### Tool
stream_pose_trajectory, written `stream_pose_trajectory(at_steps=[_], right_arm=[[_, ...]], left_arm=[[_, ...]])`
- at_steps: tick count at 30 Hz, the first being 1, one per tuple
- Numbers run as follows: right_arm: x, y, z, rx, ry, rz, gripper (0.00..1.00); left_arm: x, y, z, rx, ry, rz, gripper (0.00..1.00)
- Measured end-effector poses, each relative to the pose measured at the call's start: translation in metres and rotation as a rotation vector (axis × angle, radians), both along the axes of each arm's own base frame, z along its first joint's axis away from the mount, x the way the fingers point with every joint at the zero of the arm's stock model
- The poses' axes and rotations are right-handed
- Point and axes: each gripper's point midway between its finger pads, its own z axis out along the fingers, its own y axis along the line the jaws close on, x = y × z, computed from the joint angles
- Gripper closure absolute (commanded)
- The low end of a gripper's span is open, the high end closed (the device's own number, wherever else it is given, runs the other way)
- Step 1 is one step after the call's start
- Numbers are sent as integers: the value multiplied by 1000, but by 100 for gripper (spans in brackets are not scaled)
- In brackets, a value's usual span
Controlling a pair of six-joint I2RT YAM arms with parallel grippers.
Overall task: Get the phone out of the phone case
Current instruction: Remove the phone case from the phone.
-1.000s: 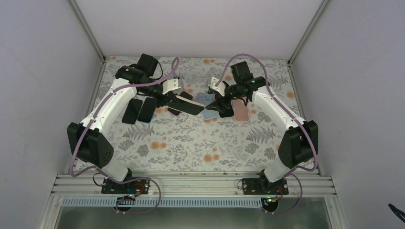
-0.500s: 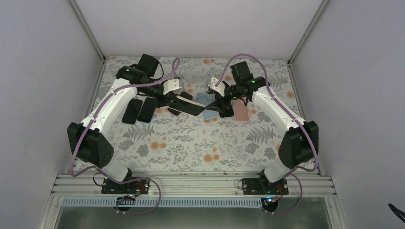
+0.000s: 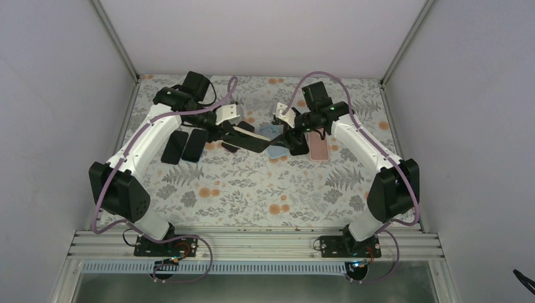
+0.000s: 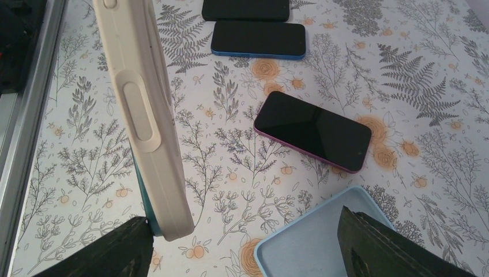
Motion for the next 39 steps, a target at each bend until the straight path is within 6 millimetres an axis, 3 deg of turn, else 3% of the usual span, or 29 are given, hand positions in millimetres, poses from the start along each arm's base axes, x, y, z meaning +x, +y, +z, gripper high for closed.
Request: stream_pose_trajectory(at_steps=[39], right_arm=[[2,-2,7,19,-25,-8,20]], left_arm=[[0,0,0,2,0,0,98]])
